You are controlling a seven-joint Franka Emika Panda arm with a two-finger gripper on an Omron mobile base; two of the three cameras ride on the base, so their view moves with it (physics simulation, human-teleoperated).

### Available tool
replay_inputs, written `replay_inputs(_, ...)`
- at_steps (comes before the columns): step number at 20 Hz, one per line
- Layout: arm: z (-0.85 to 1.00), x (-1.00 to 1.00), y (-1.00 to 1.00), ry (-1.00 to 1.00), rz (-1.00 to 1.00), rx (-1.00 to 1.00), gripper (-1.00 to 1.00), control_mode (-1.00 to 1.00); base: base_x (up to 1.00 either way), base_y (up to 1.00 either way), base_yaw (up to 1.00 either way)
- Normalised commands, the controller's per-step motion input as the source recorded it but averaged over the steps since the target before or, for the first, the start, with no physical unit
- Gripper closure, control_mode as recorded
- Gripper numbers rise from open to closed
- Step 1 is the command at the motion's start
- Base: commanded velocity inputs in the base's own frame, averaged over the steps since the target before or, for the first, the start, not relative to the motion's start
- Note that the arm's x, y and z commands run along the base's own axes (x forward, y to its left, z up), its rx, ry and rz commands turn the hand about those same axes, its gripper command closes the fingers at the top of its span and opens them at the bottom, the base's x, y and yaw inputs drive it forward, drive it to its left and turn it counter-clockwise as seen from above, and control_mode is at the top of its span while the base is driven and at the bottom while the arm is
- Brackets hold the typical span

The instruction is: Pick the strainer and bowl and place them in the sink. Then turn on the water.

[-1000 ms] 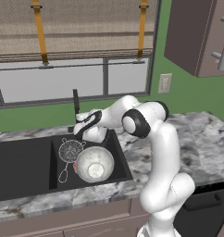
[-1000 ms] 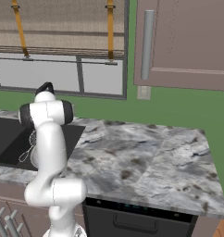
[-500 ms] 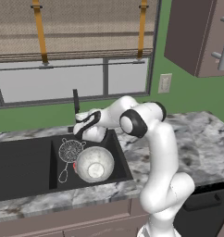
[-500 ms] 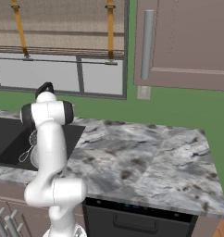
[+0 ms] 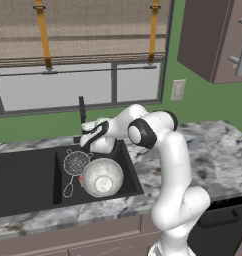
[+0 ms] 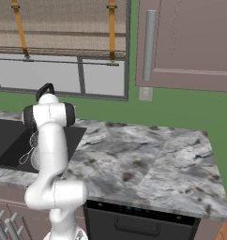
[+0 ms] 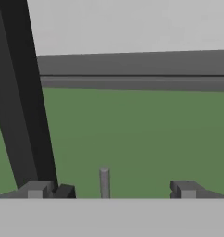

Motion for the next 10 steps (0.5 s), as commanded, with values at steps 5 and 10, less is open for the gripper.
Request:
replay_inputs(5, -0.21, 0.06, 0.00, -0.05, 0.00, 0.00, -1.00, -1.00, 0.00, 0.00, 0.00)
replay_inputs(10, -0.23, 0.01, 0.00, -0.06, 0.00, 0.00, -1.00, -1.00, 0.00, 0.00, 0.00)
